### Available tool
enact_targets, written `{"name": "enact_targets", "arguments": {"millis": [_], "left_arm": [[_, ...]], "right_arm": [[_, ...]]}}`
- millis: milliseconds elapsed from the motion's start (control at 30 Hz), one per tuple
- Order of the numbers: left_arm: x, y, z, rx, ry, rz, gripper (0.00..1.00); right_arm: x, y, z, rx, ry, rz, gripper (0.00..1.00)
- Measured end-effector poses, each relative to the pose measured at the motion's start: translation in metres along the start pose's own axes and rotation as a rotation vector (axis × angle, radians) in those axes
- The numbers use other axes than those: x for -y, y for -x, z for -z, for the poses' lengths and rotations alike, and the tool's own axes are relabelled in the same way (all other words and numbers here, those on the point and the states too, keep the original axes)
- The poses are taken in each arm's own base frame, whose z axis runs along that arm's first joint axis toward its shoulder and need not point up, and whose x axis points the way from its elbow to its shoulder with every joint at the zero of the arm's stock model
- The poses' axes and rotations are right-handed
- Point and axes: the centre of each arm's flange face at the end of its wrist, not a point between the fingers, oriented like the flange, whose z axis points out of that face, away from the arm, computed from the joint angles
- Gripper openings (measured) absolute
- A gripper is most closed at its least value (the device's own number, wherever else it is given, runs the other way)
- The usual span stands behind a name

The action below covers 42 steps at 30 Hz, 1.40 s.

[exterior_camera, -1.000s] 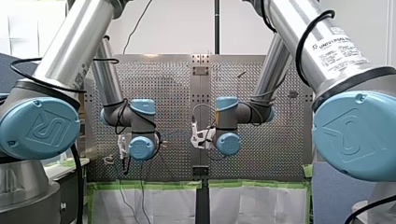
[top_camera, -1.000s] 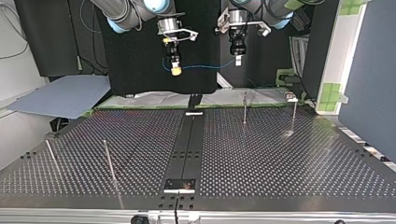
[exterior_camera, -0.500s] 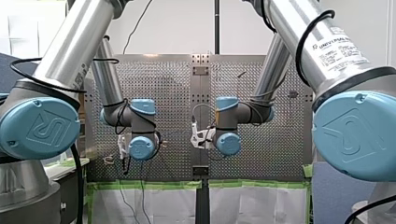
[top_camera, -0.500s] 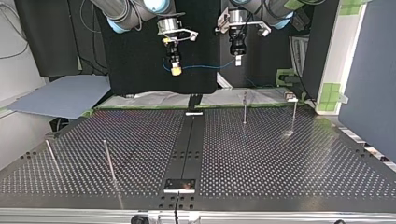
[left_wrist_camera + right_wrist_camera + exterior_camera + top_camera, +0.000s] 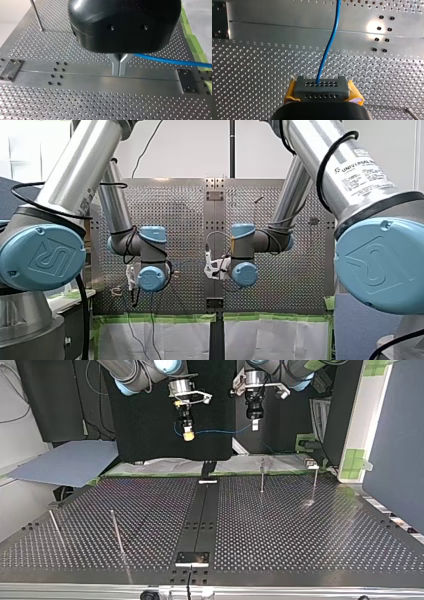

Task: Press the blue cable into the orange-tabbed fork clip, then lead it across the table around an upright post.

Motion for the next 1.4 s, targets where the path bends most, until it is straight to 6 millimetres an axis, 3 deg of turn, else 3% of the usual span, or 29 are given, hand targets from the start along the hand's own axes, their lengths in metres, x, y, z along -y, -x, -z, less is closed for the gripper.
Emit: {"name": "enact_targets", "arguments": {"millis": [367,633,1400], "left_arm": [[0.0,-0.001,0.0,-0.001,0.0,-0.003,0.0],[-0.004,-0.013,0.003,-0.03,0.001,-0.03,0.0],[-0.004,-0.014,0.003,-0.032,0.002,-0.032,0.0]], "right_arm": [[0.0,0.0,0.0,-0.001,0.0,0.0,0.0],[0.0,-0.001,0.0,0.0,-0.001,0.0,0.0],[0.0,-0.001,0.0,0.0,-0.002,0.0,0.0]]}}
